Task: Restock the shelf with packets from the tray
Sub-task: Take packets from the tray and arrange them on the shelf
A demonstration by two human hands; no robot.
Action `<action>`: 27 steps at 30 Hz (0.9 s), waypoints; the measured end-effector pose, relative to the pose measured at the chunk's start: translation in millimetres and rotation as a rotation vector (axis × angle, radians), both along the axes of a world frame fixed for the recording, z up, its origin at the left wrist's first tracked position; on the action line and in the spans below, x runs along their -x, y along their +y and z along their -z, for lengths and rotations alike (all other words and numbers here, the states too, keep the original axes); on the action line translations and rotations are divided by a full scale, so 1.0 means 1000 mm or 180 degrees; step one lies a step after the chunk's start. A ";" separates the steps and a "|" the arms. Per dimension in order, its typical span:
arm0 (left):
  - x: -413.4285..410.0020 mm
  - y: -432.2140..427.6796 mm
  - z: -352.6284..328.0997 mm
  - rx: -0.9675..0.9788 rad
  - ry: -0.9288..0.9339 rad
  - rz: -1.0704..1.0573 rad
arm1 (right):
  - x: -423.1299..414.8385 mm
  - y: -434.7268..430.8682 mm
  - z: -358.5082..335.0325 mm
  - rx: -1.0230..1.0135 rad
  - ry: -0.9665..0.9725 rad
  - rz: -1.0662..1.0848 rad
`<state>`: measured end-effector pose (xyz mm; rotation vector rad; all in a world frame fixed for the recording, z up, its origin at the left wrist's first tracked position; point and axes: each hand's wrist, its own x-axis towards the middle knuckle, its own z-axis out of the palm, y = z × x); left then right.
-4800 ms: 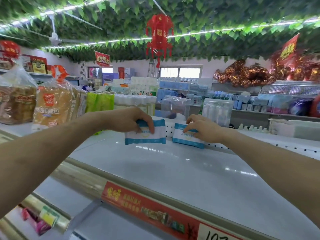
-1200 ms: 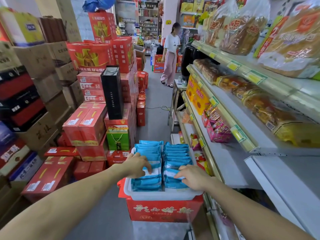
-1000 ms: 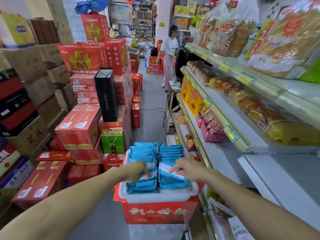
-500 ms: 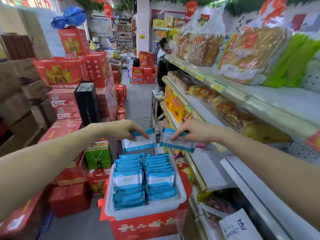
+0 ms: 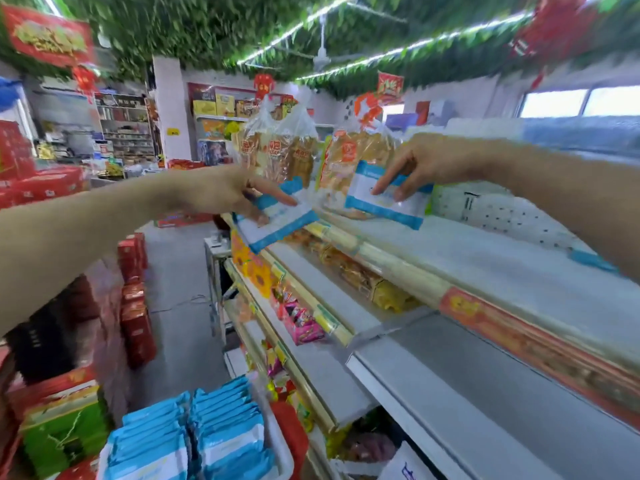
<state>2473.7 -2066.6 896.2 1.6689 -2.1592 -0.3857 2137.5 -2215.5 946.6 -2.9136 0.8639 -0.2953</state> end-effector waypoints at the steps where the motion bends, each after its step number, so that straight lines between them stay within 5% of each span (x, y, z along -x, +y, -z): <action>1: 0.011 -0.009 -0.006 0.0052 -0.0079 0.0112 | 0.019 -0.004 -0.005 0.0050 -0.0002 0.0153; 13: 0.177 -0.097 -0.040 0.0113 -0.0403 0.1085 | 0.239 -0.035 0.021 -0.0084 0.0624 0.1517; 27: 0.300 -0.154 -0.032 -0.0035 -0.0323 0.1653 | 0.330 -0.025 0.050 -0.0209 0.0389 0.1868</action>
